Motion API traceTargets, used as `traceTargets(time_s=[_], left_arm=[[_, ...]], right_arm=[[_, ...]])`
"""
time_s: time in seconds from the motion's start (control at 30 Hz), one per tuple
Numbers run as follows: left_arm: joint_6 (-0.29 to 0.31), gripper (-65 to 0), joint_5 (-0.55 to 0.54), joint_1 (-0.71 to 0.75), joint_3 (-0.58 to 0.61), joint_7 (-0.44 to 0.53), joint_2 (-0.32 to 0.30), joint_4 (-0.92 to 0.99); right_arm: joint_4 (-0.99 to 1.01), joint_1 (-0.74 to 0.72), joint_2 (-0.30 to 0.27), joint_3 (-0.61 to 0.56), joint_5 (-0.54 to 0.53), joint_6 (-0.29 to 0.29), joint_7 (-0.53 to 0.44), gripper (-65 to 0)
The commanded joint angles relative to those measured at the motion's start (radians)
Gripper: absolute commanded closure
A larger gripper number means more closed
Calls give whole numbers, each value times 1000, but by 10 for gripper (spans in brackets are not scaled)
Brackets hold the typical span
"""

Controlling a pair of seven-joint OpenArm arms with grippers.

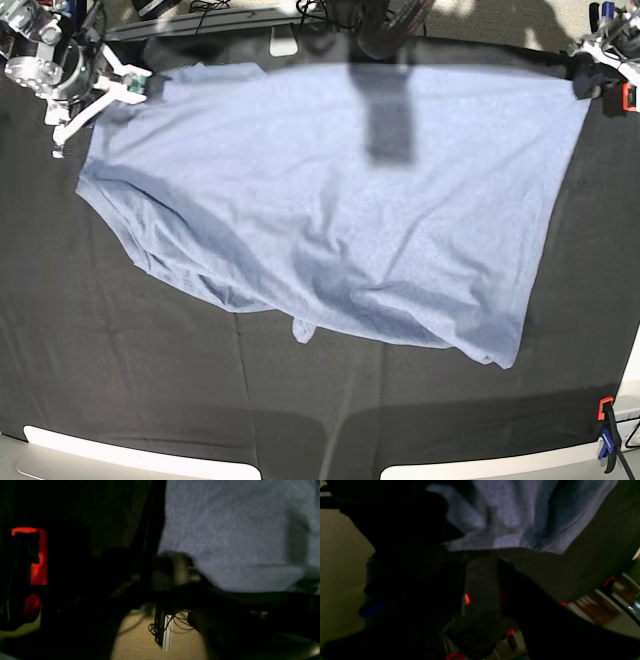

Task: Layout the t-shirt on the table in an organized manner, then fold the t-shirt properly
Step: 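Lift and pull the shirt corners apart with both grippers, flattening it, then reach the right gripper down to the shirt hem and grasp it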

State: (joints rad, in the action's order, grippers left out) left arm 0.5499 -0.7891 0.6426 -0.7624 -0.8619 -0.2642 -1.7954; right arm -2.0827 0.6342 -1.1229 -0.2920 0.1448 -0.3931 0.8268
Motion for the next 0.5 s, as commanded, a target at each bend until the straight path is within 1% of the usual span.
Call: traceTargets(time_s=[0.0, 0.03, 0.1, 0.13, 0.2, 0.27, 0.33, 0.37, 0.47], left_arm=[[-3, -261, -16, 5, -10, 21, -21, -20], [-3, -277, -17, 5, -10, 21, -27, -21], [-3, -279, -16, 4, -10, 26, -39, -31], [-3, -278, -16, 3, -10, 37, -44, -38], [-3, -278, -16, 0, -9, 97, -47, -58], [-3, -278, -16, -13, -9, 145, -47, -72], [-2, -278, -13, -48, -9, 139, -47, -70], [-3, -277, -13, -67, -6, 128, -47, -68], [-3, -277, -12, -117, 30, 122, -47, -63]], right_arm=[[-12, -3, -24, 11, 3, 8, 3, -219], [-13, -3, -24, 11, 2, 8, -1, -219], [-13, -6, -24, 11, 2, 13, -20, -219], [-13, -10, -24, 11, 2, 34, -33, -219], [-13, -35, -16, 12, 1, 96, -54, -219], [-13, -79, 5, 19, -20, 148, -68, -219], [-9, -142, 44, 39, -88, 169, -88, -219], [-2, -180, 74, 52, -129, 172, -98, -219], [61, -309, 198, 93, -240, 172, -113, -219]])
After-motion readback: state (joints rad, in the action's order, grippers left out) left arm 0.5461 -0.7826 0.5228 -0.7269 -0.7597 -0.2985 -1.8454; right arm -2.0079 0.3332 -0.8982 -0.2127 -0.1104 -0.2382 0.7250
